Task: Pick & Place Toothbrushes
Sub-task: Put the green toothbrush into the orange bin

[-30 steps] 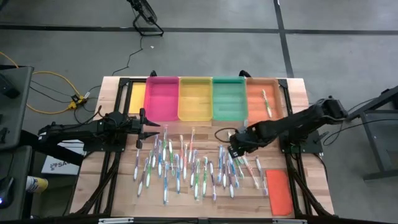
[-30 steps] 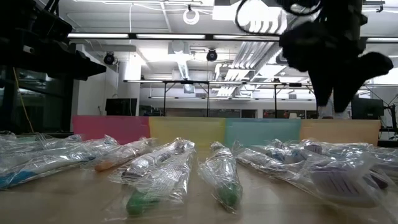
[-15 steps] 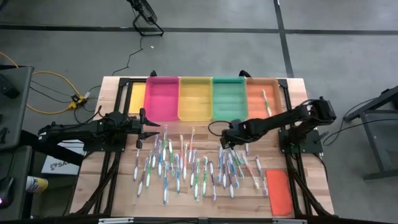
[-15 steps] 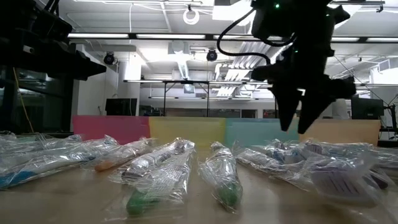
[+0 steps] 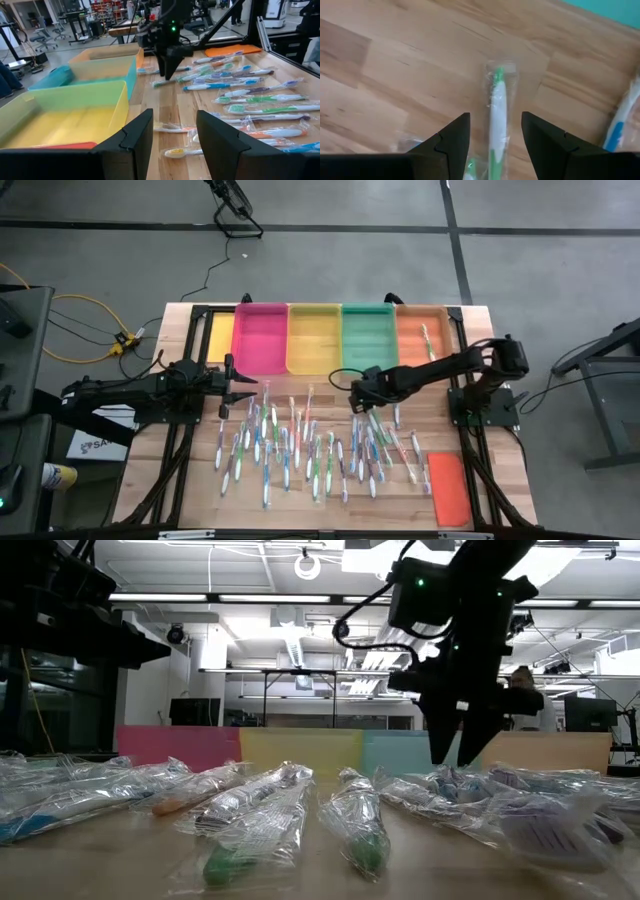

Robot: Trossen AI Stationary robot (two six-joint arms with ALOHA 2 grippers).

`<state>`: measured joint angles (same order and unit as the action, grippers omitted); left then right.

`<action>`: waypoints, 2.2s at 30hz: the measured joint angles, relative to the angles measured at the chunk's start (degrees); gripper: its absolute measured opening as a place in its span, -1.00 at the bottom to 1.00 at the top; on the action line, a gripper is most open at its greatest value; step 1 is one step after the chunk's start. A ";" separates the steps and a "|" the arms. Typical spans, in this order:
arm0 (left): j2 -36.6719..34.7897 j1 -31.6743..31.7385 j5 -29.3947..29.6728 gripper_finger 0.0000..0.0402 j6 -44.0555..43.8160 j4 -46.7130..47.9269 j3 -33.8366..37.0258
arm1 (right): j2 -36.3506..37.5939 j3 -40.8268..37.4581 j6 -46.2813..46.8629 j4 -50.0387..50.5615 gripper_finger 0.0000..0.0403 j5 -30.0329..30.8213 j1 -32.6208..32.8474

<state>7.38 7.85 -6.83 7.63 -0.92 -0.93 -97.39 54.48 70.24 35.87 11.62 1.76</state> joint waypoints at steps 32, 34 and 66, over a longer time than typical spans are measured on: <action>0.00 -0.01 0.04 -0.27 -0.01 0.01 0.00 | 8.75 -0.04 -0.99 5.58 -0.92 -9.25 0.50; 0.02 0.01 0.04 -0.27 0.01 0.01 0.00 | 11.49 -0.02 -0.85 7.78 -0.92 -8.95 0.50; 0.02 -0.01 0.00 -0.27 0.01 0.01 0.00 | 30.78 0.00 -30.78 17.19 -0.91 3.20 -35.44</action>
<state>7.40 7.84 -6.83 7.64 -0.91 -0.93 -66.61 54.48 39.46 53.06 14.83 -33.69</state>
